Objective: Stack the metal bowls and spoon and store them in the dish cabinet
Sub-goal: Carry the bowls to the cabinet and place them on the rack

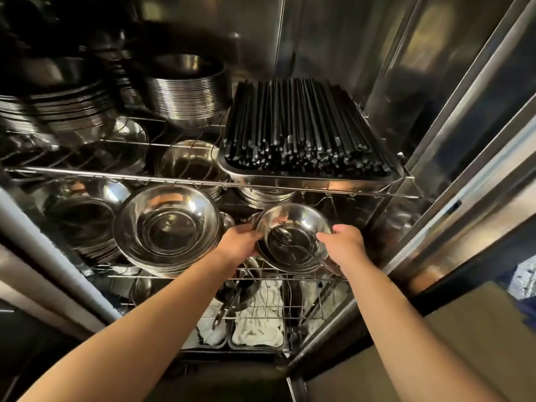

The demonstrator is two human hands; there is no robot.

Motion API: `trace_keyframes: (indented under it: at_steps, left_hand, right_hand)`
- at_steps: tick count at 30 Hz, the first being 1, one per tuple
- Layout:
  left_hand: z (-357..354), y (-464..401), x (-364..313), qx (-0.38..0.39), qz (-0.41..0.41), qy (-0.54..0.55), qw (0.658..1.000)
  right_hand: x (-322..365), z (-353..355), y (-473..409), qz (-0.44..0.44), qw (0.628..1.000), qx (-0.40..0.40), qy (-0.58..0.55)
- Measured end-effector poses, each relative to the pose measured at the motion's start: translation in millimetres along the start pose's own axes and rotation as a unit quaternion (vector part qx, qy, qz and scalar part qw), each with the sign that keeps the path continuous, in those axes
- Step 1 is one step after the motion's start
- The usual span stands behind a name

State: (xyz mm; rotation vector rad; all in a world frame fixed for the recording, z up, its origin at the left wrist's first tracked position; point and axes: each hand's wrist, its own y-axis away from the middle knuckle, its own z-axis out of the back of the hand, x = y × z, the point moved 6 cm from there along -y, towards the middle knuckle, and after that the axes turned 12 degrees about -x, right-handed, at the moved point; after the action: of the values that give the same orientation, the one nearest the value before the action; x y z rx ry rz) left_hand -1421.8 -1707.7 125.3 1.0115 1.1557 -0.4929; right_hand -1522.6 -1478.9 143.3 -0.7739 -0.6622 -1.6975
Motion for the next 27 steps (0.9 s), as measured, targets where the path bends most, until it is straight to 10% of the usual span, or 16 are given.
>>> trace_keyframes:
  at_steps: [13, 27]
  left_hand:
    - [6, -7, 12, 0.033, -0.099, -0.111, 0.988]
    - [47, 35, 50, 0.029, -0.301, -0.466, 0.831]
  right_hand:
    - [-5, -9, -1, 0.018, 0.997, 0.016, 0.069]
    - [17, -8, 29, 0.143, 0.975, -0.038, 0.164]
